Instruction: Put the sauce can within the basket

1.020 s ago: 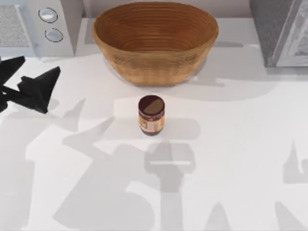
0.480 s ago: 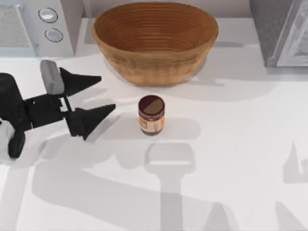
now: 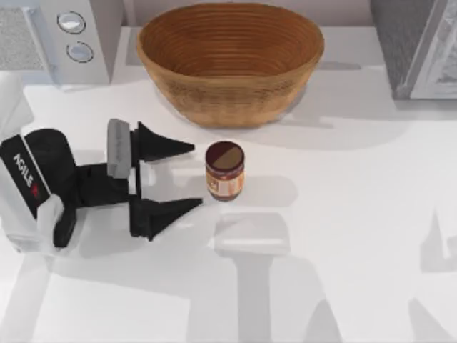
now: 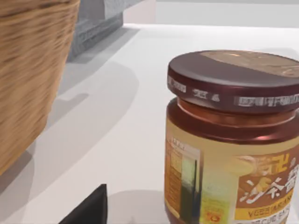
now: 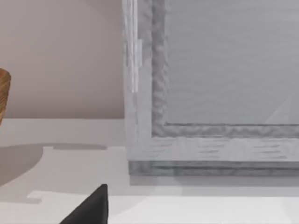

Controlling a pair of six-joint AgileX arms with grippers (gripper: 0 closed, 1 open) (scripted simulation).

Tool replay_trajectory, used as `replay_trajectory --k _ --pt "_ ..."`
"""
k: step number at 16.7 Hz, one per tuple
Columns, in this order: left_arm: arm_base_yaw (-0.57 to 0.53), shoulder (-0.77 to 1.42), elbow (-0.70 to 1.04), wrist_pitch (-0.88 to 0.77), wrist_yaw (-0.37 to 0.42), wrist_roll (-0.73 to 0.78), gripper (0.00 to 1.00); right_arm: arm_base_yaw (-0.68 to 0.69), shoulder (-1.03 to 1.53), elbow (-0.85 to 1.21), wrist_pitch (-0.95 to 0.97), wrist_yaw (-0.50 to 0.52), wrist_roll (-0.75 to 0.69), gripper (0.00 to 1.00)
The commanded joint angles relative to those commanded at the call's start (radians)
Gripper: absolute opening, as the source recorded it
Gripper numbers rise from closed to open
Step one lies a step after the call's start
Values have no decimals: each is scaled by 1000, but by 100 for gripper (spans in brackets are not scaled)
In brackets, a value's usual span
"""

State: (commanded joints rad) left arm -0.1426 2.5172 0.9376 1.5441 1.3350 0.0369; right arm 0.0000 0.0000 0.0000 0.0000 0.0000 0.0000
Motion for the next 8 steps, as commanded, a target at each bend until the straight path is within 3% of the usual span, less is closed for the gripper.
replay_trajectory --k 5,8 --pt "2 -2 -1 -3 -4 -1 100 0 0 0 0 0 0 100" --pt "-51 9 31 -15 -51 -6 100 0 0 0 0 0 0 100"
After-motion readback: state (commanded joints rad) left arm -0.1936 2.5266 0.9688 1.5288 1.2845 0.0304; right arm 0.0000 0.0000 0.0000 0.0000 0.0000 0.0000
